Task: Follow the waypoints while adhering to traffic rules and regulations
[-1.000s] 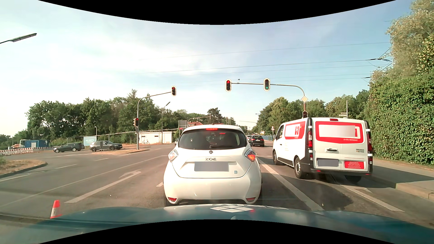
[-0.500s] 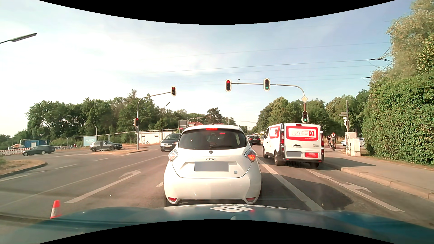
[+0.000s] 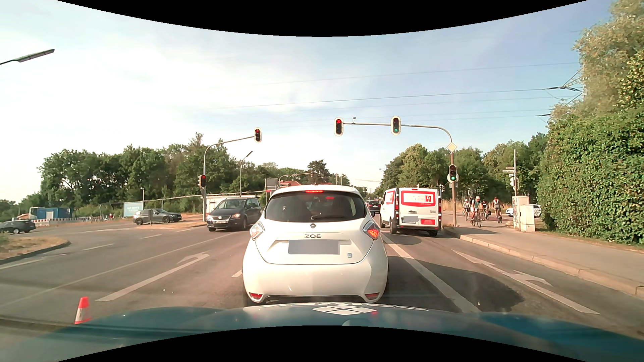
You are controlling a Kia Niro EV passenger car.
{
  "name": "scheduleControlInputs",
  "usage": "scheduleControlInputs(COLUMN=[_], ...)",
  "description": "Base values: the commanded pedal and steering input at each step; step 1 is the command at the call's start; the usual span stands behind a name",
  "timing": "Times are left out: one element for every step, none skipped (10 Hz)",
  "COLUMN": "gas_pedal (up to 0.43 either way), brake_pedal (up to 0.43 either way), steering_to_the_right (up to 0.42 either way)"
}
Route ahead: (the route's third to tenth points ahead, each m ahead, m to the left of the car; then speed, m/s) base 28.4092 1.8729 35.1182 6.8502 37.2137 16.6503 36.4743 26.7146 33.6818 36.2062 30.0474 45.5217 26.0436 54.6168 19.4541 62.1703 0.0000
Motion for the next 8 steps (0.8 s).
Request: scheduleControlInputs(gas_pedal=[0.0, 0.0, 0.0, 0.0, 0.0, 0.0, 0.0, 0.0], brake_pedal=[0.238, 0.238, 0.232, 0.232, 0.232, 0.238, 0.238, 0.238], steering_to_the_right=[0.005, 0.005, 0.005, 0.005, 0.005, 0.005, 0.006, 0.005])
